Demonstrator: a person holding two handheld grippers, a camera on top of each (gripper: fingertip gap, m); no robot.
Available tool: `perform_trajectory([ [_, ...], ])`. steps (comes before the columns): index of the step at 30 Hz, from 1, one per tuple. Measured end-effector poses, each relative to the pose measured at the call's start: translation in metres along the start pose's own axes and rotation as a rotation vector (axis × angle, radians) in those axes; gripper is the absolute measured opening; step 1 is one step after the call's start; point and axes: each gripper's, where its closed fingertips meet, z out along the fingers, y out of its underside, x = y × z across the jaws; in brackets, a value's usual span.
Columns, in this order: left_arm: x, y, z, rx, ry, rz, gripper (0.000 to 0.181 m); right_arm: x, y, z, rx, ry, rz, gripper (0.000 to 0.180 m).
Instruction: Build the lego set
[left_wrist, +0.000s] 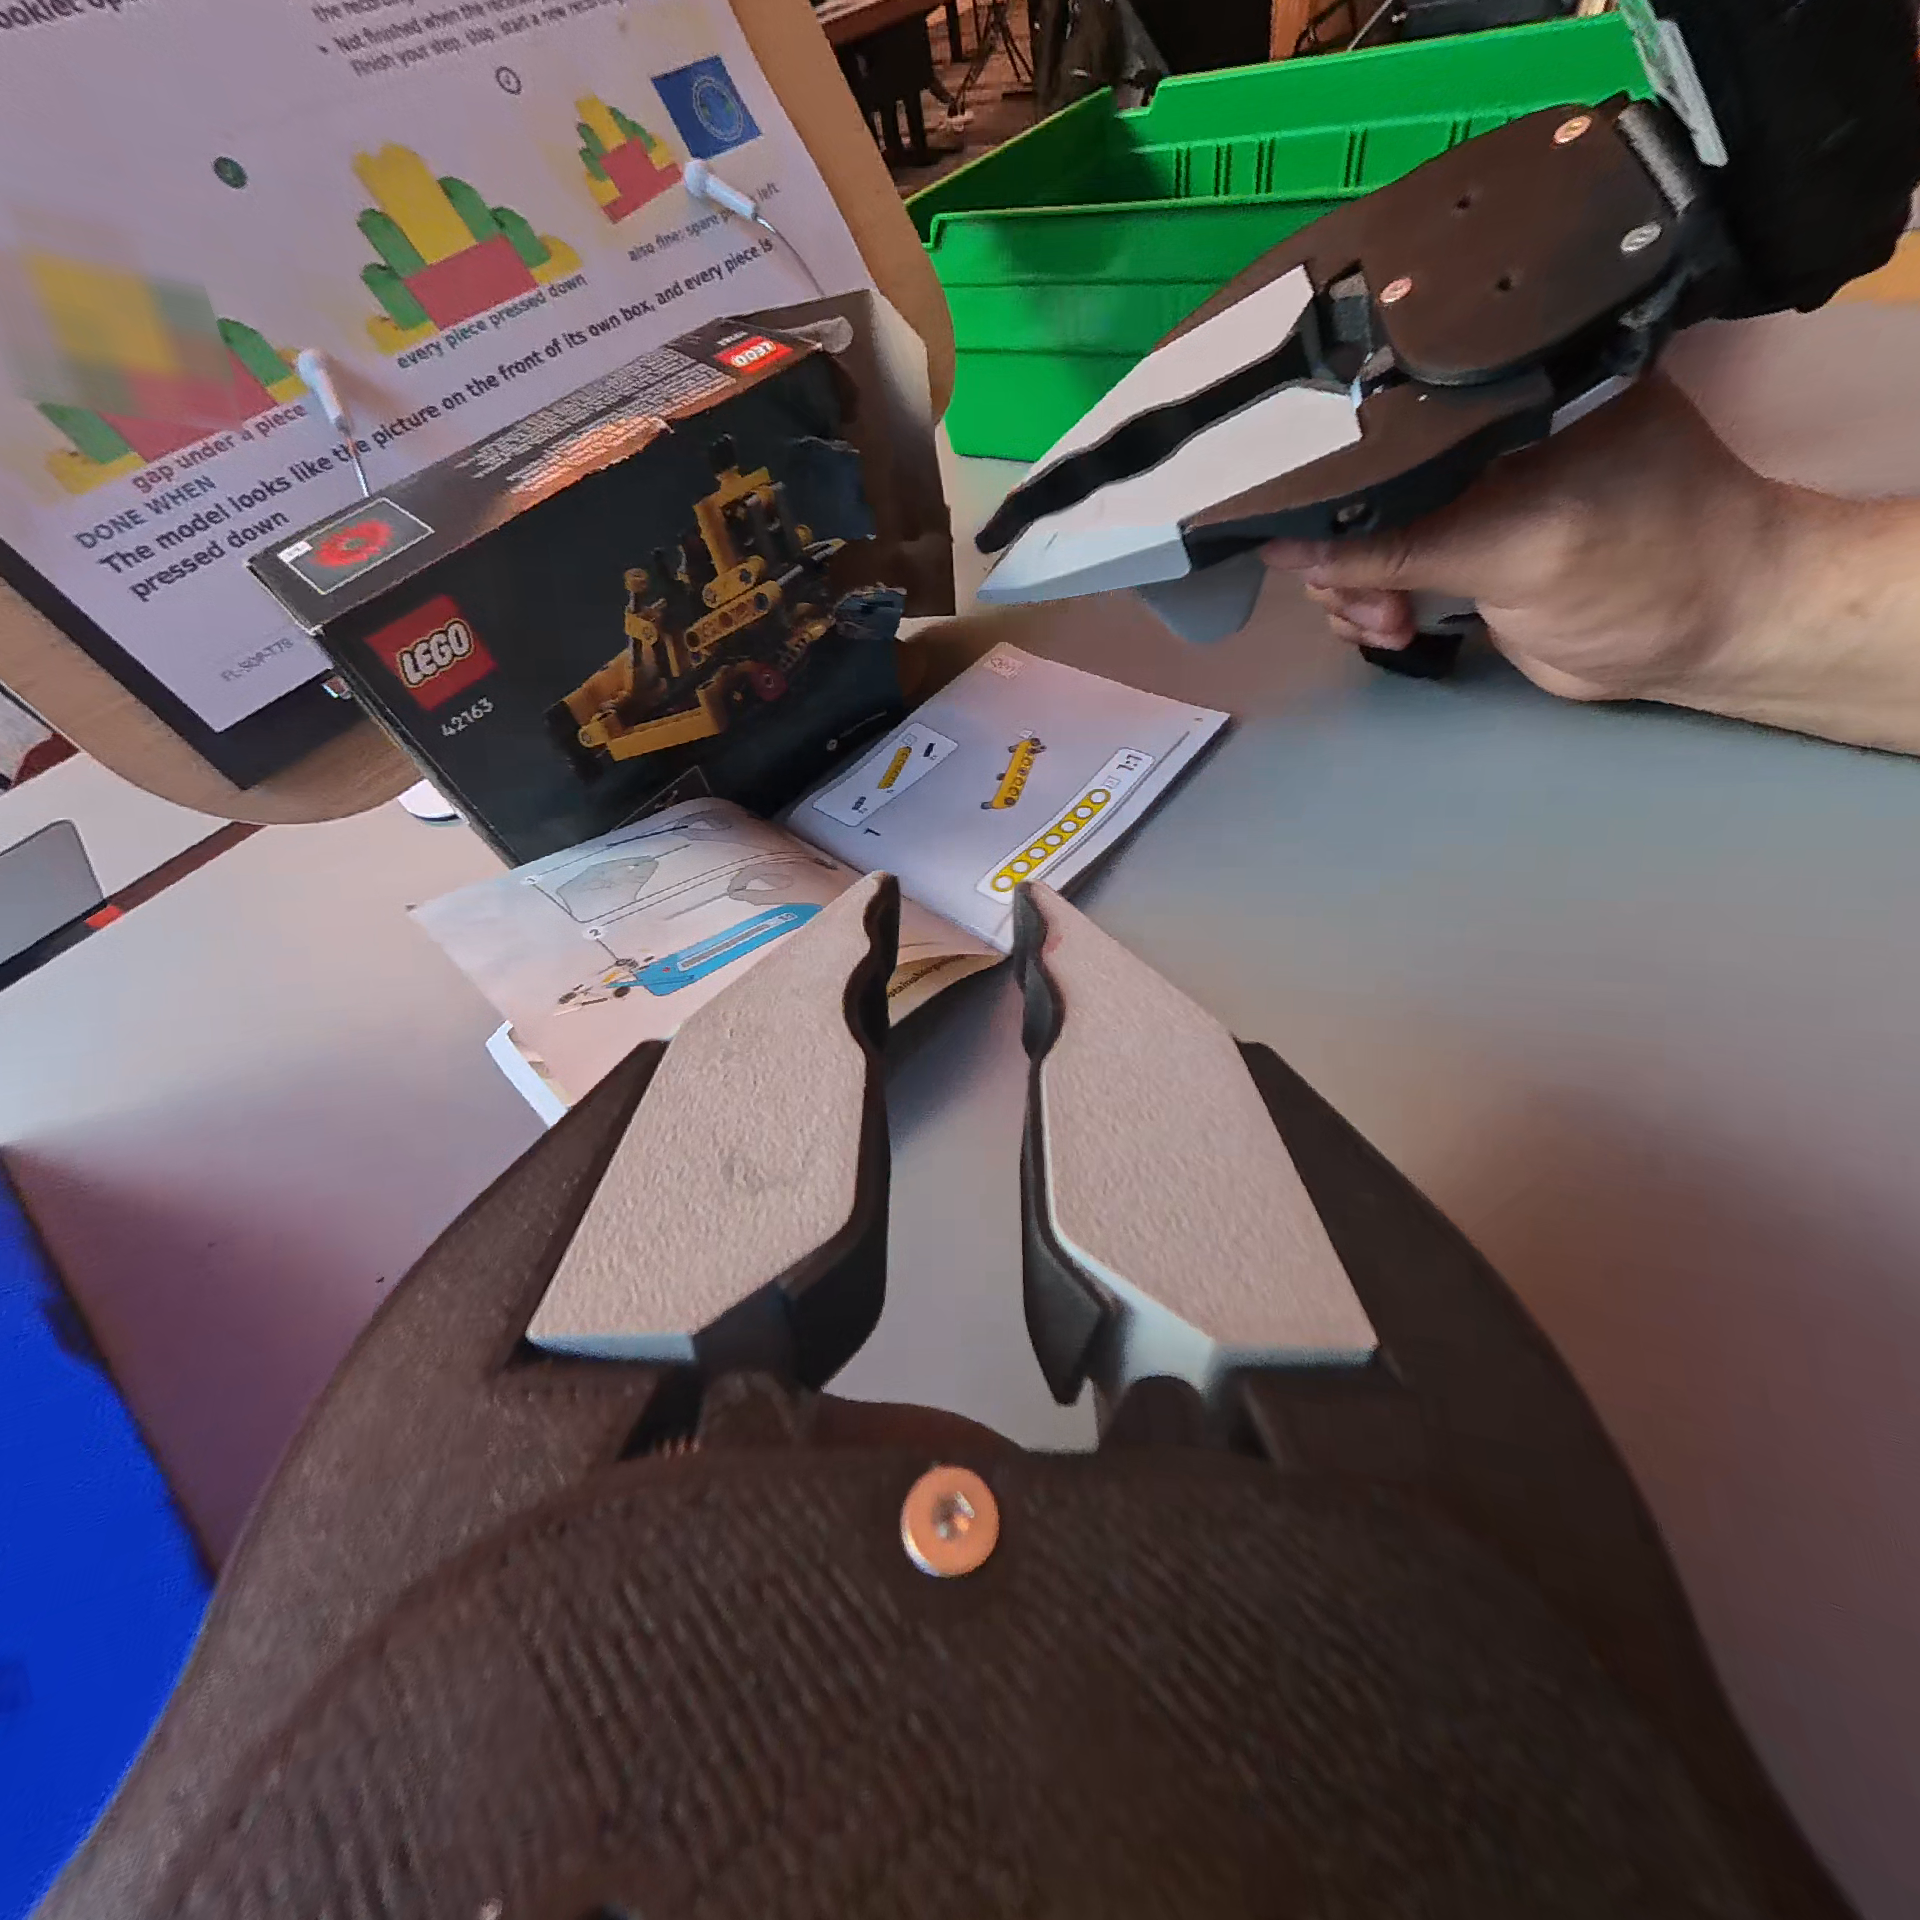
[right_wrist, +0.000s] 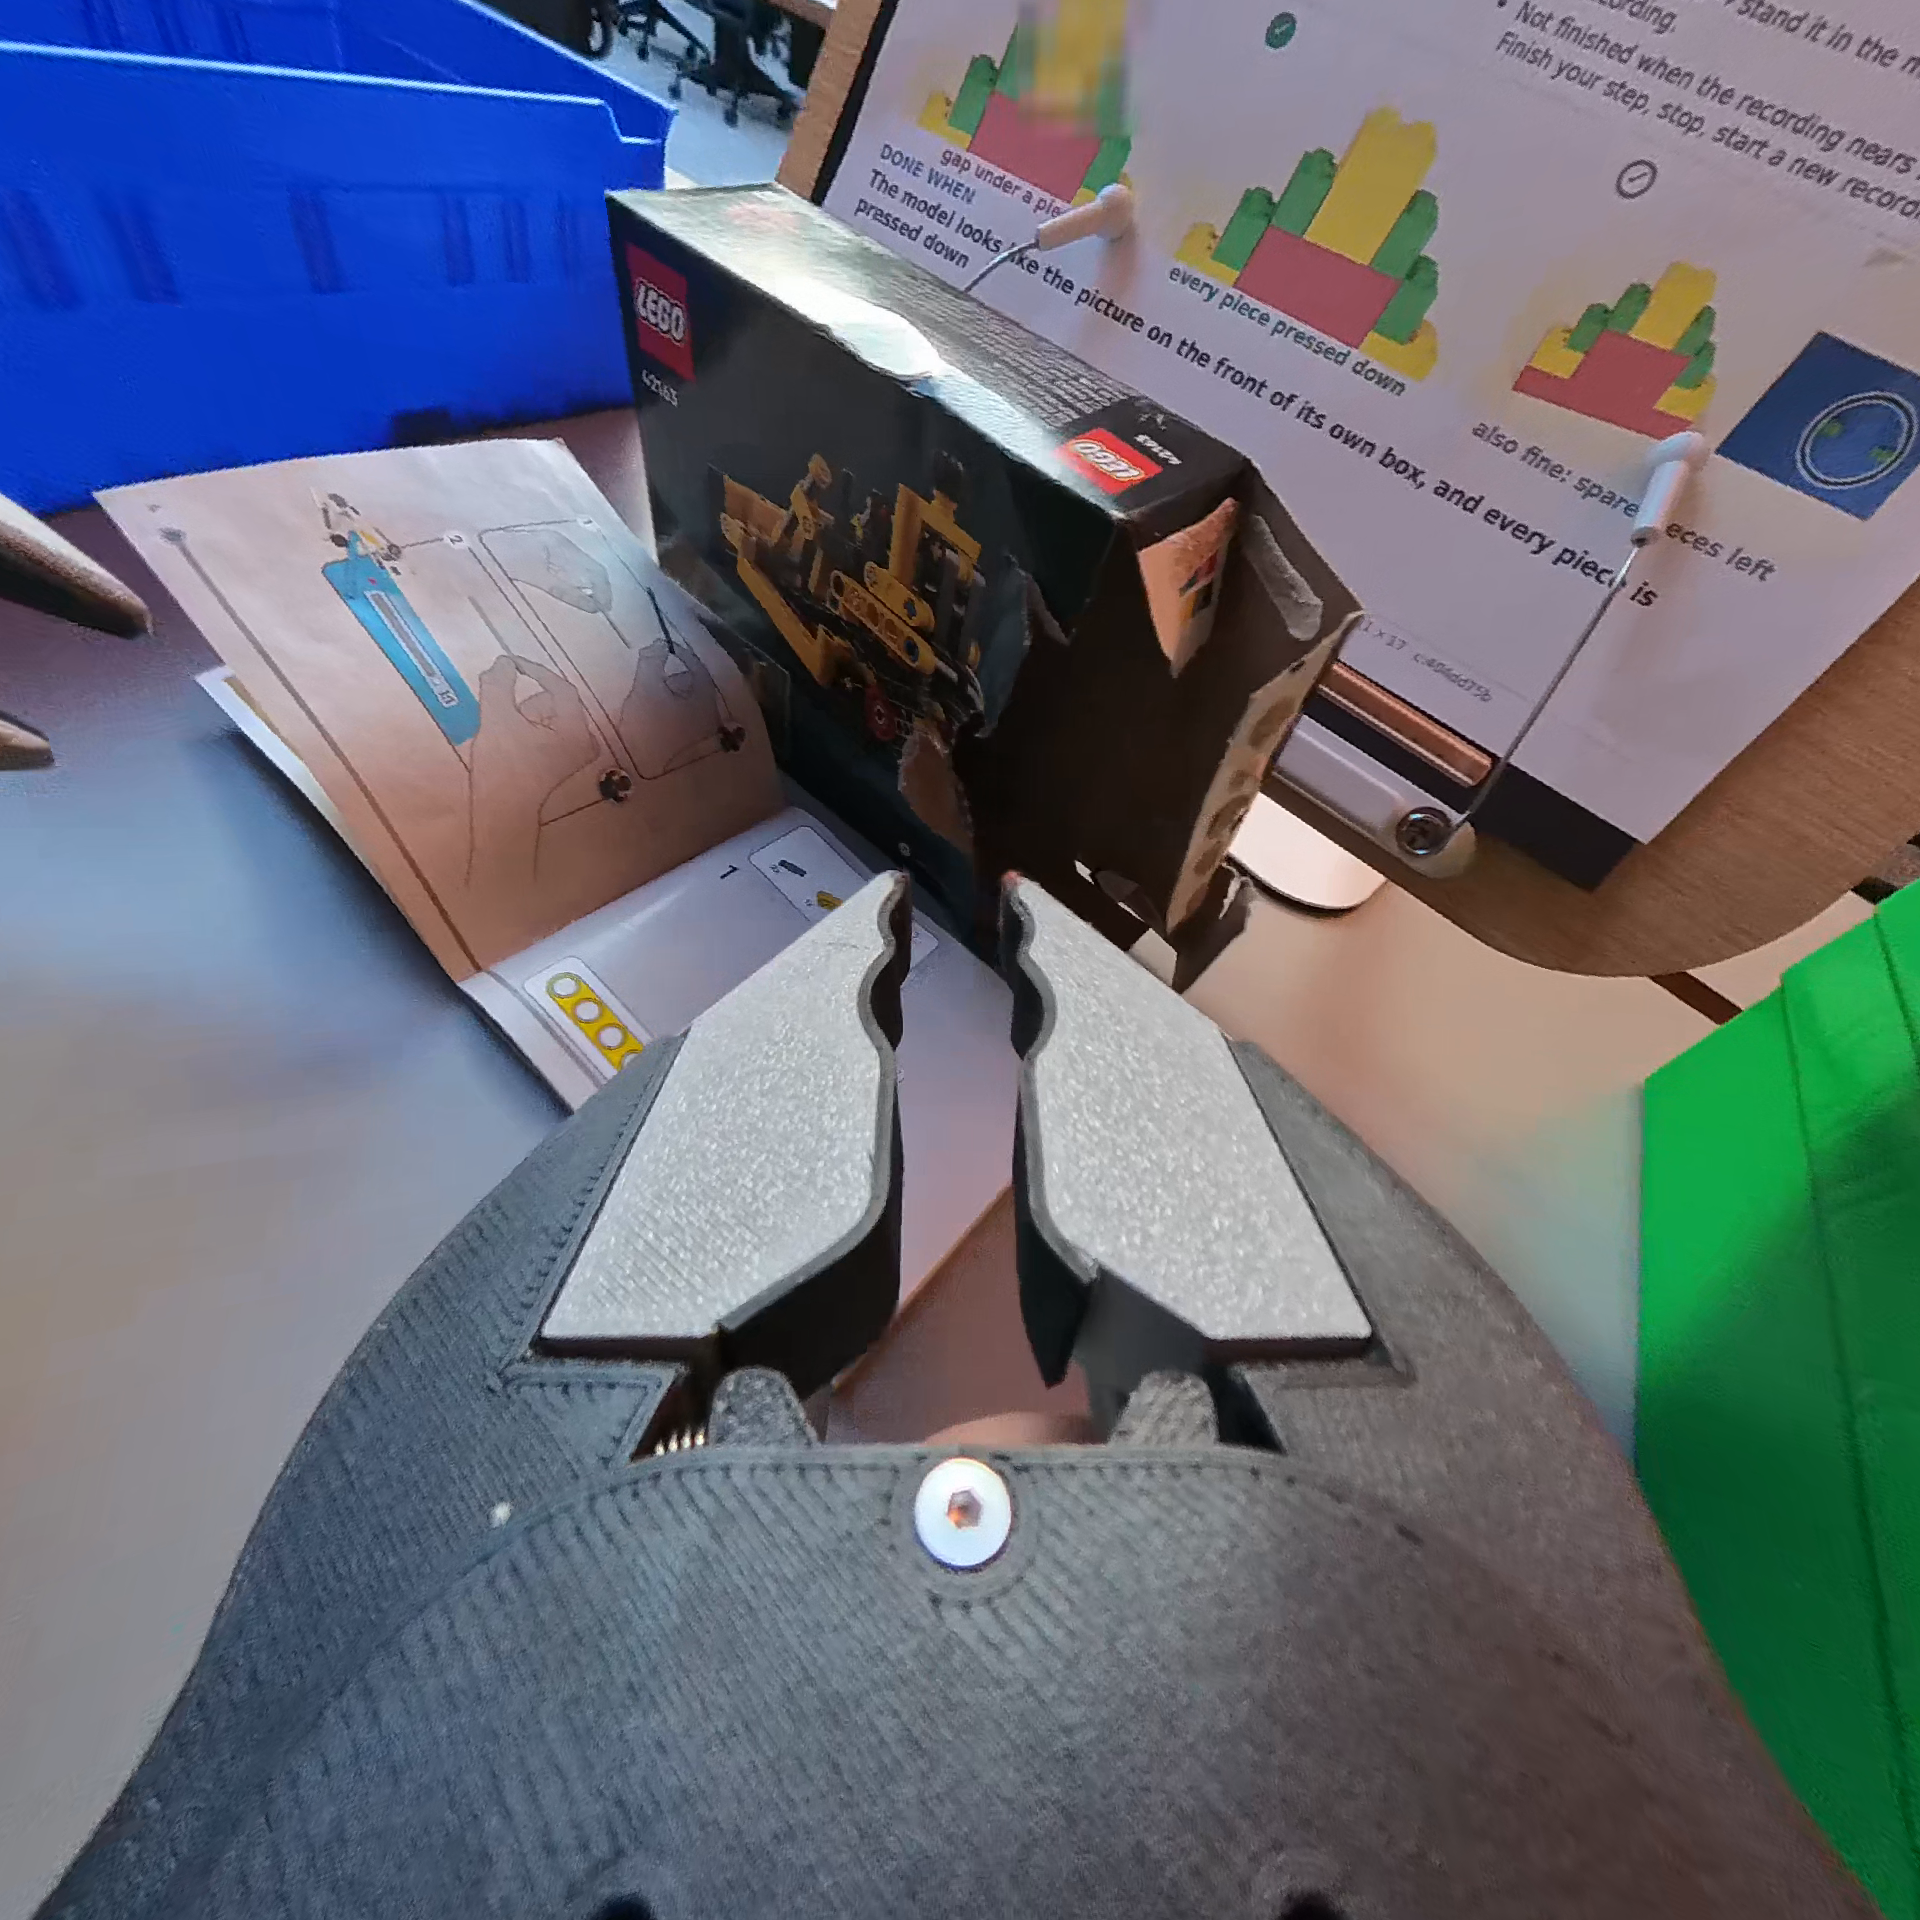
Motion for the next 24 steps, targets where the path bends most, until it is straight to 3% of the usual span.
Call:
perform_trajectory([
  [24,0.005,0.01,0.007,-0.02,-0.003,0.037,0.017,-0.006,0.002,-0.001,-0.005,-0.06,0.025,0.008],
])
